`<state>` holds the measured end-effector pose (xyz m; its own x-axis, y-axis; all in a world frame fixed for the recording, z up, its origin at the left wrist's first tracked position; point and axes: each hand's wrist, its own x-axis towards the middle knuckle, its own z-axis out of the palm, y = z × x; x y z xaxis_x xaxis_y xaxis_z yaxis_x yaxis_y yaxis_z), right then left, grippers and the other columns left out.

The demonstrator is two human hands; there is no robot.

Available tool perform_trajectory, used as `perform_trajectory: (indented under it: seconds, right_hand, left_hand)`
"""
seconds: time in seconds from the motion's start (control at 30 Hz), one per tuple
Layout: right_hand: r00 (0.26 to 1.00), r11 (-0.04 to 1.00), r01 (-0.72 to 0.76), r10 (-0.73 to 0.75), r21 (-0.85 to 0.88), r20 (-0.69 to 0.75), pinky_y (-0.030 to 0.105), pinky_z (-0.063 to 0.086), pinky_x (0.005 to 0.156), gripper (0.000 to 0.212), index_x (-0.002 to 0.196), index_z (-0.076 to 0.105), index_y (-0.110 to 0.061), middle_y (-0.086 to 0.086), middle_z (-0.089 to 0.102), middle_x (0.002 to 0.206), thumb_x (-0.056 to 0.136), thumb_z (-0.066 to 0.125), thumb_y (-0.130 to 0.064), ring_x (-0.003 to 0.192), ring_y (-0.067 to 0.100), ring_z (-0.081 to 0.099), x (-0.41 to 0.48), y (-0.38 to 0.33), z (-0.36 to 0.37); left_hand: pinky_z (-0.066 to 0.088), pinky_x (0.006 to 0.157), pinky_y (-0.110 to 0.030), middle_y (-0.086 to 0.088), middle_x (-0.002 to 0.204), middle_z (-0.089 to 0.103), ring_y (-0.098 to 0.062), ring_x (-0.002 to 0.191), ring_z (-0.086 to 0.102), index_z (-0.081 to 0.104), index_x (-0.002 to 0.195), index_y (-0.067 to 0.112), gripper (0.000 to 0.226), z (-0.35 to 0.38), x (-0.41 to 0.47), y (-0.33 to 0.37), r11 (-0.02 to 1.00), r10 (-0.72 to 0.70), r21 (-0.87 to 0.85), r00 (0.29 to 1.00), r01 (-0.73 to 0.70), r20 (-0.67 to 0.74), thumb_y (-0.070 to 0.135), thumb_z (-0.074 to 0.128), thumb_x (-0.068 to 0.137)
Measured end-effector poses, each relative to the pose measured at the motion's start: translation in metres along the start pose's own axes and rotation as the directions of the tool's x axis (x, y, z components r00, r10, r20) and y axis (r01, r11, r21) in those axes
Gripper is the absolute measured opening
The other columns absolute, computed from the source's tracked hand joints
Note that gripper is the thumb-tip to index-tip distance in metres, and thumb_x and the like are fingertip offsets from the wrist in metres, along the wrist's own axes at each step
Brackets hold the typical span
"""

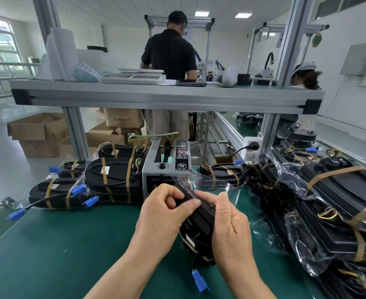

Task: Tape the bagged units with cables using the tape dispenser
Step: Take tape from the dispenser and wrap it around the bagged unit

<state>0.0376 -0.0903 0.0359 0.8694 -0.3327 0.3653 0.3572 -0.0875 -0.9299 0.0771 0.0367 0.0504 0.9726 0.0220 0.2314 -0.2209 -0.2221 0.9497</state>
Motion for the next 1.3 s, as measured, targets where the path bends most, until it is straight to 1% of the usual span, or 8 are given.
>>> perform_trajectory:
  seconds: [0.17, 0.3, 0.5, 0.63, 0.77, 0.87, 1.07, 1.3]
  right_hand:
    - [1.0, 1.0, -0.007, 0.007, 0.028, 0.021, 0.028, 0.06, 0.082, 0.053, 0.102, 0.077, -0.029, -0.011, 0.078, 0.095, 0.092, 0.031, -0.053, 0.093, 0.007, 0.074, -0.001, -0.002, -0.003]
    - [0.999, 0.999, -0.034, 0.033, 0.038, 0.031, 0.04, 0.06, 0.078, 0.051, 0.099, 0.079, -0.036, -0.005, 0.079, 0.094, 0.093, 0.032, -0.054, 0.088, 0.017, 0.075, -0.003, -0.001, -0.004]
    - [0.999, 0.999, 0.0, -0.002, 0.044, 0.036, 0.02, 0.056, 0.063, 0.048, 0.1, 0.078, -0.037, -0.002, 0.079, 0.09, 0.102, 0.033, -0.054, 0.082, 0.014, 0.075, -0.003, 0.004, -0.008]
    - [1.0, 0.995, 0.0, 0.002, 0.095, -0.016, 0.025, 0.057, 0.077, 0.052, 0.1, 0.078, -0.033, -0.002, 0.079, 0.098, 0.098, 0.03, -0.051, 0.093, 0.016, 0.075, -0.001, 0.009, -0.017]
    - [0.98, 0.925, -0.105, 0.16, 0.365, -0.123, 0.034, 0.054, 0.082, 0.053, 0.096, 0.08, -0.021, 0.01, 0.078, 0.103, 0.102, 0.036, -0.051, 0.099, 0.026, 0.074, 0.005, 0.016, -0.03]
    - [0.964, 0.858, -0.175, 0.25, 0.483, -0.095, 0.036, 0.054, 0.084, 0.054, 0.097, 0.079, -0.013, 0.018, 0.074, 0.11, 0.093, 0.043, -0.054, 0.106, 0.032, 0.071, 0.003, 0.026, -0.028]
    - [0.985, 0.939, -0.17, 0.158, 0.3, 0.064, 0.046, 0.041, 0.109, 0.041, 0.12, 0.07, -0.025, 0.001, 0.071, 0.124, 0.085, 0.065, -0.046, 0.121, 0.013, 0.064, 0.001, 0.038, -0.044]
    - [0.917, 0.964, 0.013, 0.094, -0.266, 0.387, 0.029, 0.039, 0.11, 0.053, 0.12, 0.065, -0.049, -0.026, 0.065, 0.127, 0.069, 0.078, -0.049, 0.126, -0.003, 0.055, 0.009, 0.03, -0.052]
  left_hand:
    - [0.042, 0.055, -0.025, 0.022, 0.057, 0.046, 0.001, 0.05, 0.041, 0.06, 0.08, 0.04, 0.056, -0.009, 0.007, 0.005, 0.994, -0.004, 0.105, 0.996, -0.005, 0.09, 0.069, 0.076, 0.035]
    - [0.04, 0.053, -0.025, 0.015, 0.055, 0.047, -0.005, 0.05, 0.042, 0.064, 0.077, 0.026, 0.04, -0.016, 0.015, 0.008, 0.997, -0.04, 0.064, 0.987, 0.03, 0.155, 0.041, 0.092, 0.054]
    - [0.041, 0.047, -0.014, 0.011, 0.053, 0.051, -0.001, 0.047, 0.047, 0.064, 0.072, 0.014, 0.026, -0.012, 0.015, 0.002, 0.984, -0.097, -0.14, 0.988, 0.114, 0.121, 0.012, 0.089, 0.067]
    - [0.049, 0.071, -0.024, 0.003, 0.085, 0.064, -0.009, 0.073, 0.06, 0.066, 0.098, 0.021, 0.033, -0.019, 0.013, -0.01, 0.972, -0.111, -0.2, 0.99, 0.126, 0.085, 0.027, 0.086, 0.072]
    - [0.046, 0.098, -0.021, 0.017, 0.137, 0.055, 0.007, 0.122, 0.052, 0.045, 0.136, 0.04, 0.08, -0.029, 0.005, -0.027, 0.998, -0.042, -0.019, 0.876, 0.058, 0.48, 0.047, 0.082, 0.066]
    - [0.053, 0.099, -0.039, 0.007, 0.121, 0.069, -0.01, 0.112, 0.065, 0.053, 0.132, 0.037, 0.08, -0.026, 0.003, -0.027, 1.0, -0.013, 0.018, 0.828, 0.004, 0.56, 0.03, 0.089, 0.06]
    - [0.062, 0.07, -0.042, 0.009, 0.103, 0.07, -0.024, 0.084, 0.071, 0.064, 0.111, 0.046, 0.069, -0.045, 0.019, -0.019, 0.99, 0.022, 0.116, 0.891, -0.084, 0.453, 0.013, 0.089, 0.055]
    - [0.039, 0.098, -0.03, 0.021, 0.104, 0.056, -0.001, 0.103, 0.047, 0.059, 0.117, 0.042, 0.069, -0.049, 0.027, -0.008, 0.642, 0.061, 0.592, 0.802, -0.487, 0.594, 0.03, 0.091, 0.057]
